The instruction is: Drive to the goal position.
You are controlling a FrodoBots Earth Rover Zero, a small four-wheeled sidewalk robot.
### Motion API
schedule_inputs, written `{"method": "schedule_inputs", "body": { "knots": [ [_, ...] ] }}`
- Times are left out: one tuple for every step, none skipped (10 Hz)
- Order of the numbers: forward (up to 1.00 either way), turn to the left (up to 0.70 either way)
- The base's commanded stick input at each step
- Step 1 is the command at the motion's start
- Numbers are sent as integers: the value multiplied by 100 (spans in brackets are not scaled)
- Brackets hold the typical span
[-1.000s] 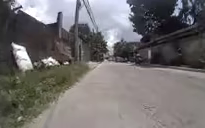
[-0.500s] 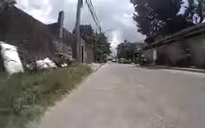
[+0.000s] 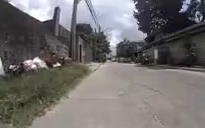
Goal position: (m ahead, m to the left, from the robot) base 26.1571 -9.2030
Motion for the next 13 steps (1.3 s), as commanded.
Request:
{"method": "schedule_inputs", "body": {
  "knots": [
    [100,-6],
    [100,0],
    [100,0],
    [100,0],
    [100,0],
    [100,0],
    [100,-12],
    [100,-40],
    [100,-38],
    [100,-4],
    [100,0],
    [100,0],
    [100,0]
  ]
}}
